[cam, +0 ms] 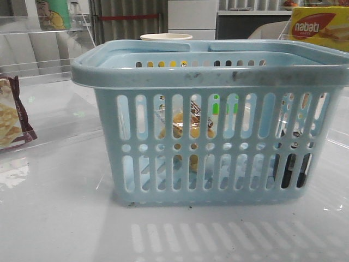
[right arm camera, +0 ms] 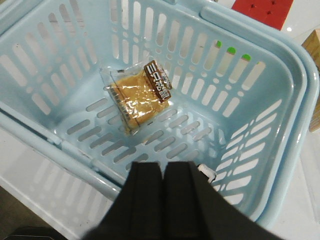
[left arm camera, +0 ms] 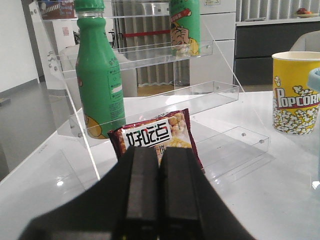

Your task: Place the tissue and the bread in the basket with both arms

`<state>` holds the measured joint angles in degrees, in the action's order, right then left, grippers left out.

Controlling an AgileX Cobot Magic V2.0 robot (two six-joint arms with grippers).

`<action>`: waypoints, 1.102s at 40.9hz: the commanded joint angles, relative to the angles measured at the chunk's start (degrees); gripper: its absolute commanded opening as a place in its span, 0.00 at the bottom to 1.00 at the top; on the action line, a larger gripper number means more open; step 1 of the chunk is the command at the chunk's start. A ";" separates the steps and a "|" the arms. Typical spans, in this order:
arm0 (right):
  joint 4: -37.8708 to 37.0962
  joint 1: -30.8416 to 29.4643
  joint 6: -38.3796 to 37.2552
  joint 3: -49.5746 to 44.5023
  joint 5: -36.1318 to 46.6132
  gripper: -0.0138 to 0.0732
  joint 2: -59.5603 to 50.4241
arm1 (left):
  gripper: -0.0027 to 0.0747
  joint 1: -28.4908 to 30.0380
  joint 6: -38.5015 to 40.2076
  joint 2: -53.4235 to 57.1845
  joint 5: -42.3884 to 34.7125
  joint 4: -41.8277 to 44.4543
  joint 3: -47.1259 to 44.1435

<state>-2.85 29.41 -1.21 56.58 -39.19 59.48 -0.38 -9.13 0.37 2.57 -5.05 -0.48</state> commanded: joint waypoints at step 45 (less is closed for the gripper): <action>-3.34 -23.51 0.21 -27.76 9.59 0.22 -33.96 | 0.15 -0.18 0.49 1.07 -5.04 -0.45 0.09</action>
<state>-5.29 7.98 -1.21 31.31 -35.27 29.96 -0.38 -9.13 0.37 2.57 -5.05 -0.48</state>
